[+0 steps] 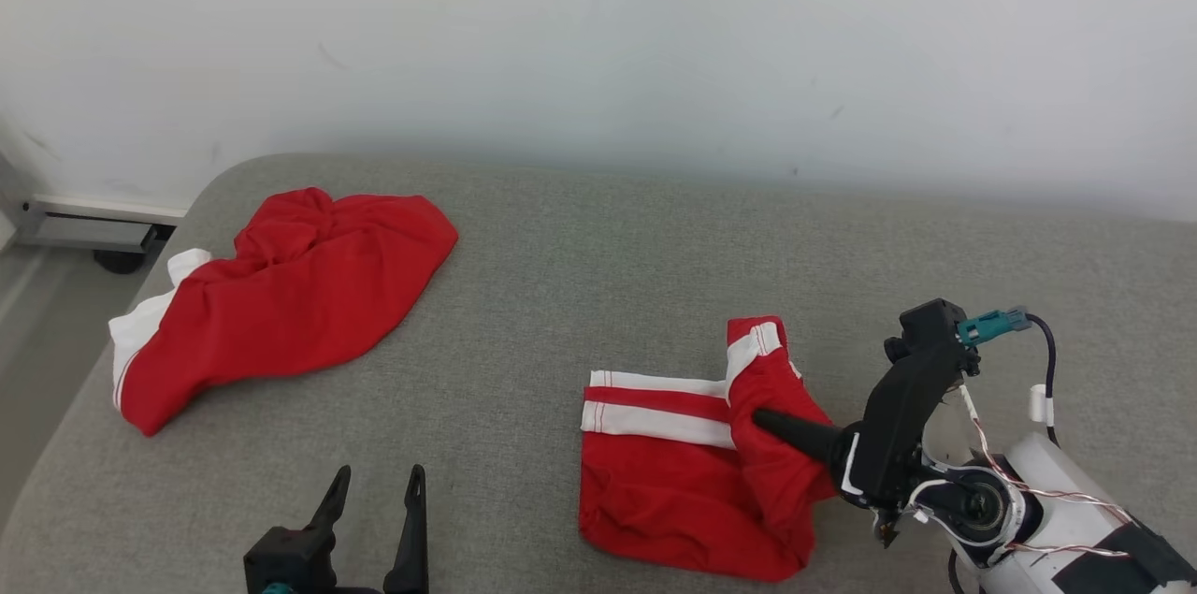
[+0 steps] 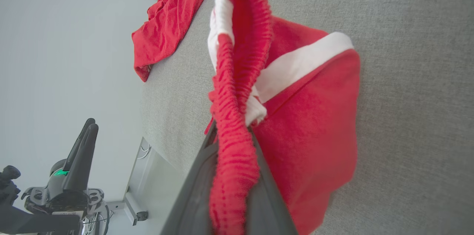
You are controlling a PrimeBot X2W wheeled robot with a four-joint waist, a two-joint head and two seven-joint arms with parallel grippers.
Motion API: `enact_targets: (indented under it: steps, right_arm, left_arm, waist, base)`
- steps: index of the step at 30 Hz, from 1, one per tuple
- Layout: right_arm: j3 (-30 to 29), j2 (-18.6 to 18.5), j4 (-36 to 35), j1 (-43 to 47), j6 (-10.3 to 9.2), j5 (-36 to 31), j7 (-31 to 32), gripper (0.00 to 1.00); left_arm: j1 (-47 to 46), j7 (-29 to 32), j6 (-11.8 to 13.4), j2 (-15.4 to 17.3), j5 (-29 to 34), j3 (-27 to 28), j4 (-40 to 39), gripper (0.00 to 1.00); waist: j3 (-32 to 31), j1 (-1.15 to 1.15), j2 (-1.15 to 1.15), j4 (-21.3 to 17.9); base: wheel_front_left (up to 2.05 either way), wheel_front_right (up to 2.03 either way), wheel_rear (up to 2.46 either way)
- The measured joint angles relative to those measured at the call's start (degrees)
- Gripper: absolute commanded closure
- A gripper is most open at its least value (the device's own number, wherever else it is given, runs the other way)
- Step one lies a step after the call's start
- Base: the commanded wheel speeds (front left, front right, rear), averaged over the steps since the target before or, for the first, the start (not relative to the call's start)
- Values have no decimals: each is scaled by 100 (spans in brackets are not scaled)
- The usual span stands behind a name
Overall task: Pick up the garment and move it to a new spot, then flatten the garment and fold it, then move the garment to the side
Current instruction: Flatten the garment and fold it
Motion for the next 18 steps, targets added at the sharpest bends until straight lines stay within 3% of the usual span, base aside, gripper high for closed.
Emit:
enact_targets:
  steps: [9,18]
  right_arm:
    - [121,364,330,-270,-533,-104,-2,100]
    - [213,597,798,-541,-791,-343,-62,100]
  left_arm:
    - [-6,48,0,-49,-43,-118,55,0]
    - [-68,55,-5,-87,-86,-278,157,0]
  waist:
    - [32,0,0,366]
    - [102,0,0,631]
  base:
    - [0,0,0]
    - [0,0,0]
